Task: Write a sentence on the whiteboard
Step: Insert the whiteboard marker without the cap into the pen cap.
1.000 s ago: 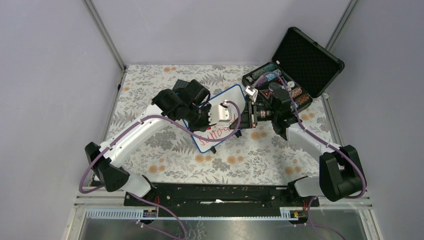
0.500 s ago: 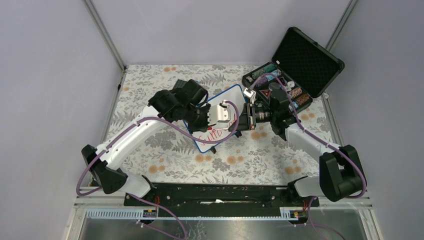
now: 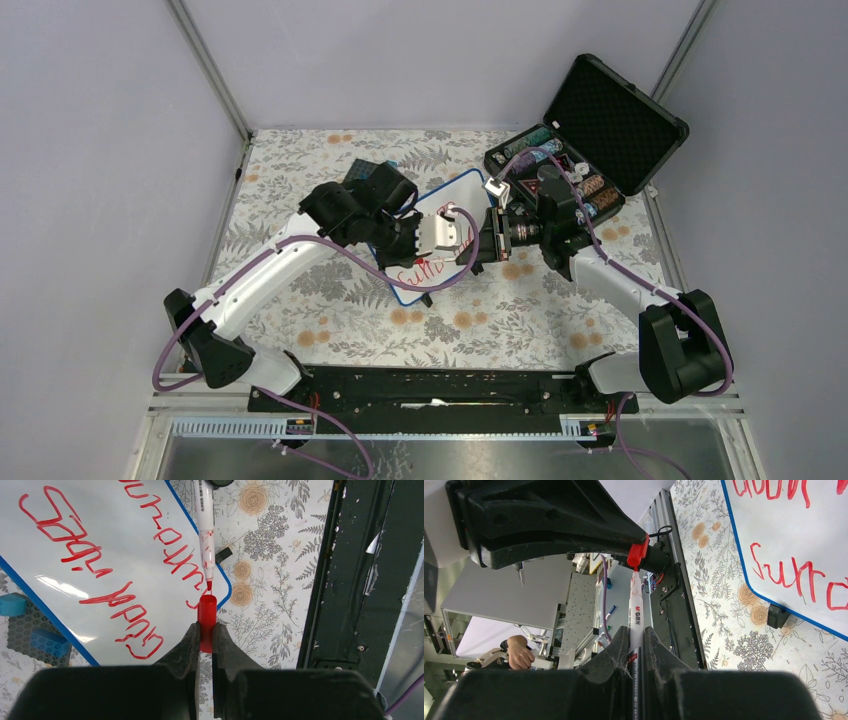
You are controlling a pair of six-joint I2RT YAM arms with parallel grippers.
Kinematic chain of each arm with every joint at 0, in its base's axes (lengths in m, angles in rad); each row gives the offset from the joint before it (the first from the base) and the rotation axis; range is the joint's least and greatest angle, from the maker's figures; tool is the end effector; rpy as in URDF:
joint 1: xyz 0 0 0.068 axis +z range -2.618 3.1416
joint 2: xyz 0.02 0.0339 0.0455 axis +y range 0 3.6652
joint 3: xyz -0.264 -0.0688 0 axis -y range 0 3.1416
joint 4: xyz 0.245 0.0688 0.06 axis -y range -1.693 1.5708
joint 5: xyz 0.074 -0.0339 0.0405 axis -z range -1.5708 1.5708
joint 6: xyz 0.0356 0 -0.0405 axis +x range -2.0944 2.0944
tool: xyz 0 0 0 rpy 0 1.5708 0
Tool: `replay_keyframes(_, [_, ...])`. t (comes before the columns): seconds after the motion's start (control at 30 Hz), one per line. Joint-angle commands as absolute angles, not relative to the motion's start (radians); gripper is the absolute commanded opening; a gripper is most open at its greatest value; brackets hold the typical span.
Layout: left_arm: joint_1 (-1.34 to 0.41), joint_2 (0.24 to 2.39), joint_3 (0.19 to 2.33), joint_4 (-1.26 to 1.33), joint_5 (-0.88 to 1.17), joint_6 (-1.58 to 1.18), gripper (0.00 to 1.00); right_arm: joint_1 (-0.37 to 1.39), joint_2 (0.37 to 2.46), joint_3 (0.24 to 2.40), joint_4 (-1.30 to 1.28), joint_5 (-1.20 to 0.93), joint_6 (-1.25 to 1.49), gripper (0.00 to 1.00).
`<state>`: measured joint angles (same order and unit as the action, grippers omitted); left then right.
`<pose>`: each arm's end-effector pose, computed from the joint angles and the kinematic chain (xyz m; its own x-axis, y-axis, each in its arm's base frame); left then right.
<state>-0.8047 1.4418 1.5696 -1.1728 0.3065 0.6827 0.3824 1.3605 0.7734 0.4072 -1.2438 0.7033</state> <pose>0.1833 -0.2060 0.3727 0.0344 0.8318 -0.5541 0.9928 0.0350 0.1142 0.2529 0.1381 0.2706 -0.7632 -0.0831 -0.6408 -0.6434 0.0053 0.7655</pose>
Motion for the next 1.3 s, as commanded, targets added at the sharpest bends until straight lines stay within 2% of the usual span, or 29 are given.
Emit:
replay_keyframes(0.0, [-0.810,1.398,1.554,-1.164,0.301,0.709,0.00,0.393,1.346,0.819,0.413,-1.275,0.680,0.00])
replay_keyframes(1.27, [-0.822,1.405,1.590,-1.191,0.359,0.715,0.00,0.429,1.366,0.864,0.284,-1.233,0.568,0.00])
